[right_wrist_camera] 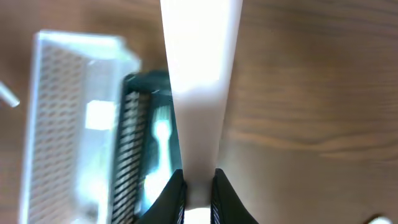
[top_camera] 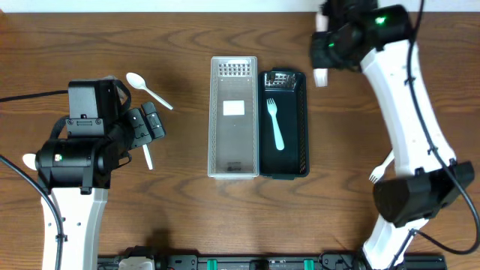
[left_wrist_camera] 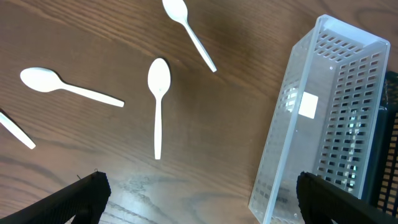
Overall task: Pack container
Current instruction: 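Place the white fork in the black basket beside the green fork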
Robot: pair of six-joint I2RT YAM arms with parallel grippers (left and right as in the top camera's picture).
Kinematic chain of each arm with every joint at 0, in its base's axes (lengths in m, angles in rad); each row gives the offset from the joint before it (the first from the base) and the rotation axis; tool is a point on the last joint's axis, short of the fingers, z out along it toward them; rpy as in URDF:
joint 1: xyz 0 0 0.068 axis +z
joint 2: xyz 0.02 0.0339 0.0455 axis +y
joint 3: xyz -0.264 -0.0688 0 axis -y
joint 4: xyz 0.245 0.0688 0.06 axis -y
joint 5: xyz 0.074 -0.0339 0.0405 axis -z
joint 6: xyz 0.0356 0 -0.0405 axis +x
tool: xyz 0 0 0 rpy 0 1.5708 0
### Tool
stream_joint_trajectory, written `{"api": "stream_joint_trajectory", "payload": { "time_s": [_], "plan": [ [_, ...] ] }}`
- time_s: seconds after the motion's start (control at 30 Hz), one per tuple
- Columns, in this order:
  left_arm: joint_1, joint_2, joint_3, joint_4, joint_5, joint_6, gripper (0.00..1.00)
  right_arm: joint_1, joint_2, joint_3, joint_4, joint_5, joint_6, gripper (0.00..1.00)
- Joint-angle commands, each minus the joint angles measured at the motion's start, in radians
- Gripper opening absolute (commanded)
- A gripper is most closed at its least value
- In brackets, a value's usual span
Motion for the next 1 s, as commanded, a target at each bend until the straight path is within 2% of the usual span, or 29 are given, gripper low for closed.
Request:
{"api": "stream_joint_trajectory", "payload": {
  "time_s": [0.0, 0.2, 0.4, 0.57, 0.6, 0.63, 0.7, 0.73, 0.87, 0.97],
  "plan": [
    [-0.001, -0.001, 0.018, -0.006, -0.009, 0.021, 0.98, 0.087, 0.061, -0.043, -0.026, 0.003, 0.123, 0.01],
    [-0.001, -0.001, 0.018, -0.006, -0.012, 0.029, 0.98, 0.217, 0.069, -0.238, 0.051, 0.011, 0.216, 0.01],
    [-0.001, -0.001, 0.018, -0.006, -0.012, 0.029, 0.98, 0.27, 0.069, -0.462, 0.164, 0.007, 0.253, 0.01],
    [-0.001, -0.001, 0.018, -0.005, -0.013, 0.029, 0.98, 0.273, 0.069, -0.503, 0.185, 0.007, 0.253, 0.05],
    [-0.001, -0.001, 0.018, -0.005, -0.013, 0.029, 0.98, 0.273, 0.068, -0.503, 0.188, 0.007, 0.252, 0.09],
    [-0.001, -0.001, 0.018, -0.005, -0.013, 0.029, 0.98, 0.272, 0.066, -0.502, 0.19, 0.007, 0.252, 0.2],
    [-0.001, -0.001, 0.018, -0.005, -0.013, 0.043, 0.98, 0.272, 0.066, -0.501, 0.193, 0.007, 0.252, 0.63],
    [-0.001, -0.001, 0.018, -0.005, -0.013, 0.052, 0.98, 0.272, 0.065, -0.499, 0.192, 0.008, 0.252, 0.68],
    [-0.001, -0.001, 0.018, -0.005, -0.013, 0.063, 0.98, 0.264, 0.048, -0.478, 0.195, 0.02, 0.254, 0.73],
    [-0.001, -0.001, 0.018, -0.002, -0.013, 0.063, 0.98, 0.241, -0.007, -0.45, 0.182, 0.079, 0.312, 0.73]
  ]
}}
